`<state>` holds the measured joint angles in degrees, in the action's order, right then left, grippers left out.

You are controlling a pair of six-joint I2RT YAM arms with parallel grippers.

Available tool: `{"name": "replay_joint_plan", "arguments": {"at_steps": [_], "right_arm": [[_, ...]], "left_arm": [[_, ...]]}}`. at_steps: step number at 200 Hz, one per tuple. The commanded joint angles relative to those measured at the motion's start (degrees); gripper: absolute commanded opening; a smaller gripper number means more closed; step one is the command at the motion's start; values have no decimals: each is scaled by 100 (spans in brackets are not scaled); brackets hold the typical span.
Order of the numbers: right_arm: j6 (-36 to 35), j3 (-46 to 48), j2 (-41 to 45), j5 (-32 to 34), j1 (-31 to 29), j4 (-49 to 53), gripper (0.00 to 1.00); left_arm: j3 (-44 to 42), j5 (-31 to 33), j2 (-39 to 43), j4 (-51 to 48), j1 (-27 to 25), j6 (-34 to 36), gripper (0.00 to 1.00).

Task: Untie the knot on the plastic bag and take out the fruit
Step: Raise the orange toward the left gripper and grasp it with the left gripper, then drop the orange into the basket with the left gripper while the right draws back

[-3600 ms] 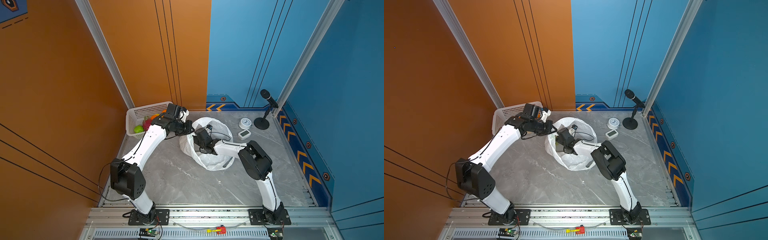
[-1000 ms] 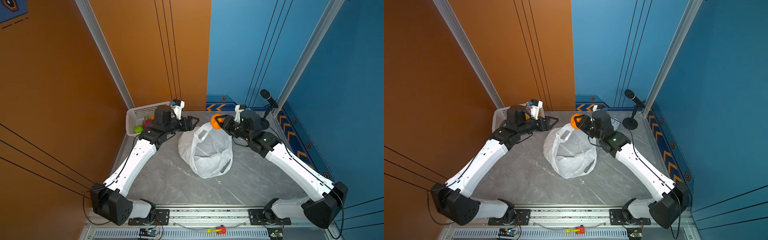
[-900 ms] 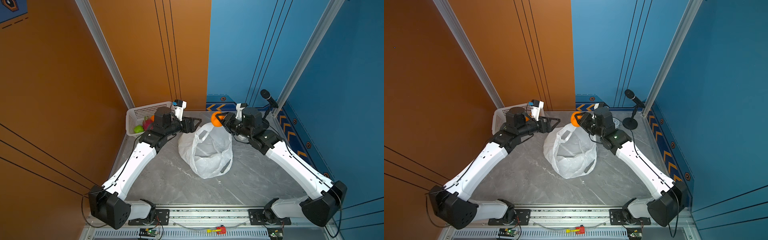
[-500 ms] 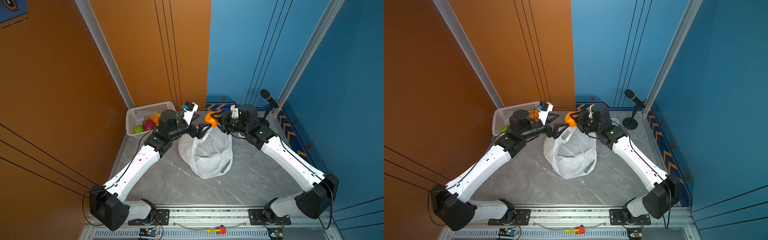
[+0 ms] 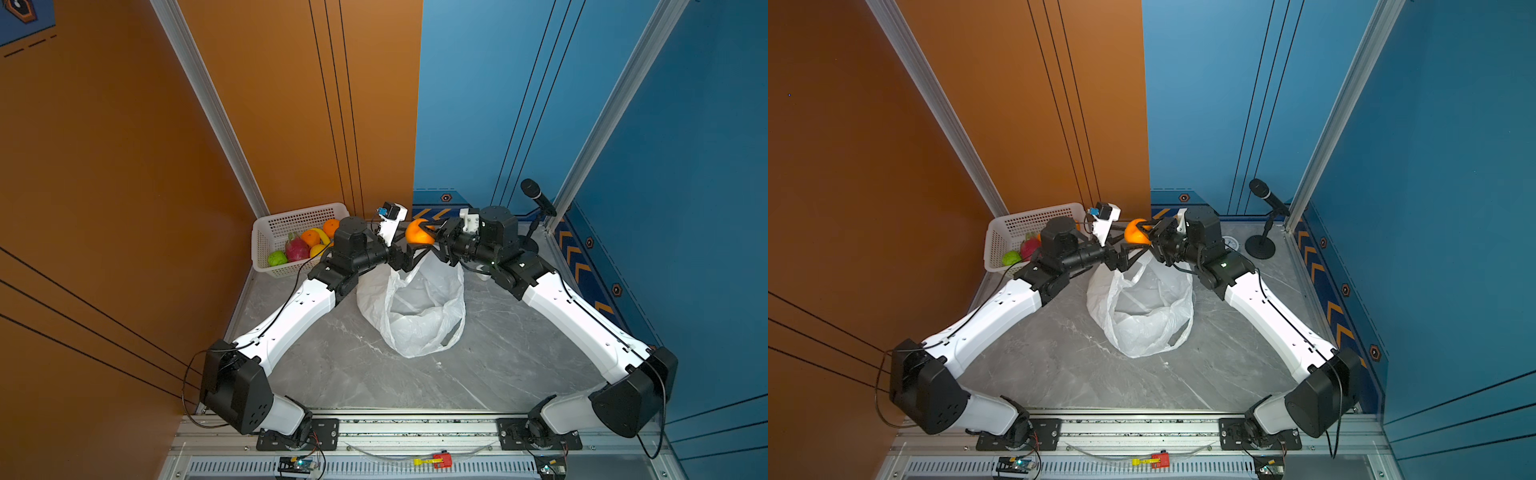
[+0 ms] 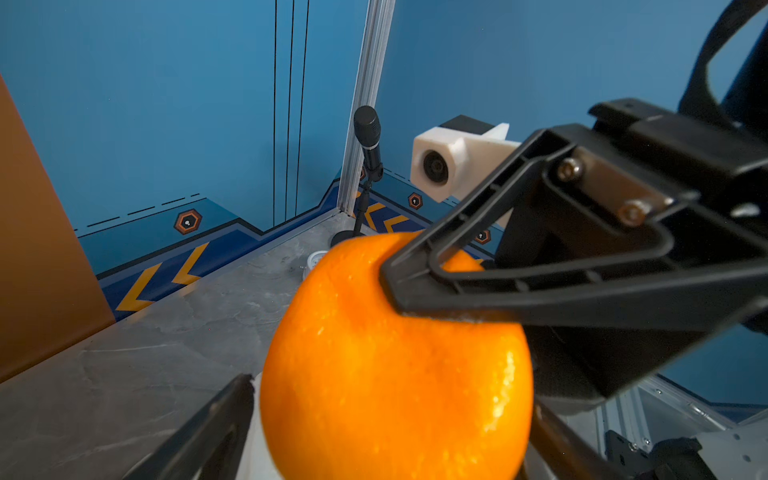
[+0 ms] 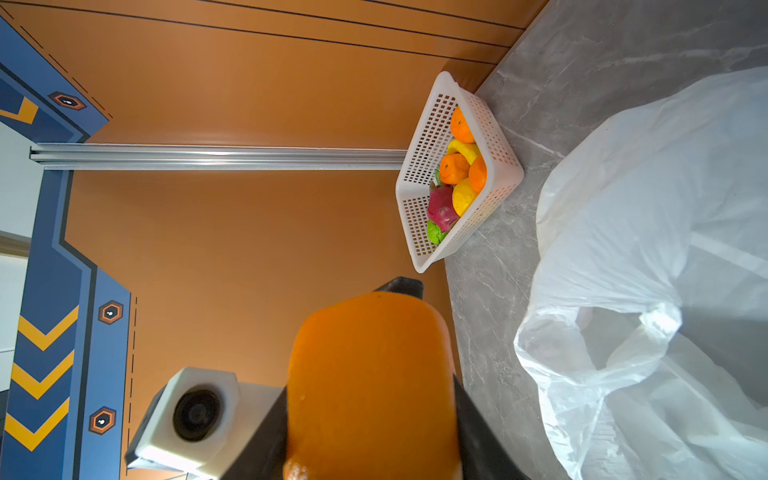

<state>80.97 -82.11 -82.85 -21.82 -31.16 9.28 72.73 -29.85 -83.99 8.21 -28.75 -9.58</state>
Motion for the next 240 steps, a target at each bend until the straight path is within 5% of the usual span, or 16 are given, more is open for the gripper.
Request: {"name": "replay_joint_plan", "arguments": {"at_steps": [1, 58, 104, 240], "right_arm": [[111, 81, 93, -190, -70, -193, 29], [52, 57, 102, -200, 7, -174, 38], [-555, -51, 325, 319, 153, 135, 67], [-1121, 140, 503, 926, 189, 342, 89]], "left_arm": [[277, 25, -83, 254, -25, -185, 87], [608, 266, -109, -249, 53, -35, 67], [915, 610, -165, -854, 405, 77, 64], [2670, 1681, -1804, -3204, 2305, -553, 54]]}}
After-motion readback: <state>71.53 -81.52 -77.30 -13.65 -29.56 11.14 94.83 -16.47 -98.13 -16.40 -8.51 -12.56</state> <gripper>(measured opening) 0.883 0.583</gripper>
